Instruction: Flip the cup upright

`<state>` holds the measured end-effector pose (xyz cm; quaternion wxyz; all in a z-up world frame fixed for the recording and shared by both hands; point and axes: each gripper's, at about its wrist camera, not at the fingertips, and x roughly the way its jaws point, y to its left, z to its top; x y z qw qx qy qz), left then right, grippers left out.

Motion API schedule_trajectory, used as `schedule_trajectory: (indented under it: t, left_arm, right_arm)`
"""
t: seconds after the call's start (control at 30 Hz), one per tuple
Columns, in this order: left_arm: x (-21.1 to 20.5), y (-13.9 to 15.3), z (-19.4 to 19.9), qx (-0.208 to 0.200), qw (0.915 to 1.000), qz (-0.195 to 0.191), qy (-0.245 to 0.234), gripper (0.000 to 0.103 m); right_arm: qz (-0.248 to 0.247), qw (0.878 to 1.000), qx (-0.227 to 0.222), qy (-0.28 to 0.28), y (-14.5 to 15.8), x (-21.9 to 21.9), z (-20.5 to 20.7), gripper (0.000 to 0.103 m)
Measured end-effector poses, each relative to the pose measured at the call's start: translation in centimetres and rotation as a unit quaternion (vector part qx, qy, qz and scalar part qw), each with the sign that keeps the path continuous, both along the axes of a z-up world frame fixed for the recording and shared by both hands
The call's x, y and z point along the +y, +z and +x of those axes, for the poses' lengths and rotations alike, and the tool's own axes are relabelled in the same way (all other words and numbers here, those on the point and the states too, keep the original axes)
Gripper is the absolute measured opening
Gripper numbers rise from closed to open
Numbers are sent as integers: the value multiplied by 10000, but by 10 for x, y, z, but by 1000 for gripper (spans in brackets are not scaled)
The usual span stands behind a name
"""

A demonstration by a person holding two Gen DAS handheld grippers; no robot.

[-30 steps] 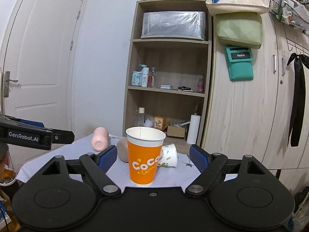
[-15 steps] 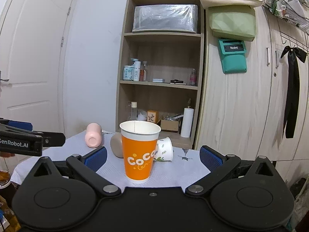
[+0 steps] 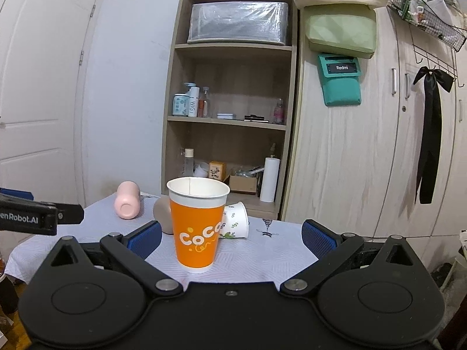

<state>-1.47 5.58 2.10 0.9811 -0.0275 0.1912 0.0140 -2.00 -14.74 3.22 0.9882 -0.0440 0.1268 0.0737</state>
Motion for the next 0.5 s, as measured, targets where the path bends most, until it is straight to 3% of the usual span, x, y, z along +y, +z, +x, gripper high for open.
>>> schedule_trajectory:
  t: [0.5]
  left_arm:
    - [1, -3, 5, 187, 9995, 135, 235, 103]
  right_arm:
    - [-7, 9998, 41, -175, -1, -1, -1, 103]
